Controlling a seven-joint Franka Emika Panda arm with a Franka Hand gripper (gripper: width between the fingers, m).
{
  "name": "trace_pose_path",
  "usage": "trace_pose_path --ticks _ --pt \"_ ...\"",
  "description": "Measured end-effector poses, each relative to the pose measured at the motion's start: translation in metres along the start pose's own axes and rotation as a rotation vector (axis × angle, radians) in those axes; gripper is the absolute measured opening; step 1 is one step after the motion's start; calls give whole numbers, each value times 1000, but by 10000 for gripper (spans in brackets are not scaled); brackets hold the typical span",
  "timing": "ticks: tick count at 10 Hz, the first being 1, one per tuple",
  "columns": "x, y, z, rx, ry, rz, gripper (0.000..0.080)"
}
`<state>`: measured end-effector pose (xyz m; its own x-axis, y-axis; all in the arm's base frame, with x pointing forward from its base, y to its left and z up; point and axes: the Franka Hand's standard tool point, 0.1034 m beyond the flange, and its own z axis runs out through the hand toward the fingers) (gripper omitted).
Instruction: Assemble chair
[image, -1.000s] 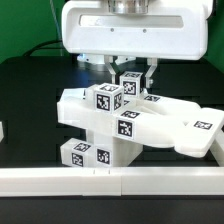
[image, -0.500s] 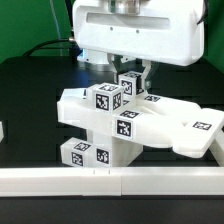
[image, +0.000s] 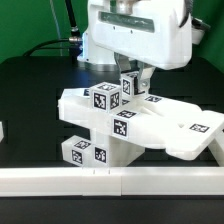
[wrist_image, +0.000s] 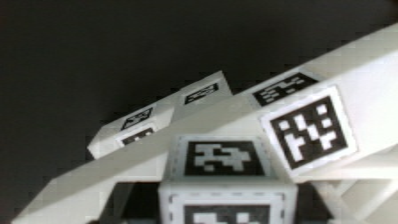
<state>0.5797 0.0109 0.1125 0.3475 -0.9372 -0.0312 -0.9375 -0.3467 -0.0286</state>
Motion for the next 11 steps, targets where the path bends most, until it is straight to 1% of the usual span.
trace_pose_path --ticks 11 --pt "-8 -4 0 13 -43 565 287"
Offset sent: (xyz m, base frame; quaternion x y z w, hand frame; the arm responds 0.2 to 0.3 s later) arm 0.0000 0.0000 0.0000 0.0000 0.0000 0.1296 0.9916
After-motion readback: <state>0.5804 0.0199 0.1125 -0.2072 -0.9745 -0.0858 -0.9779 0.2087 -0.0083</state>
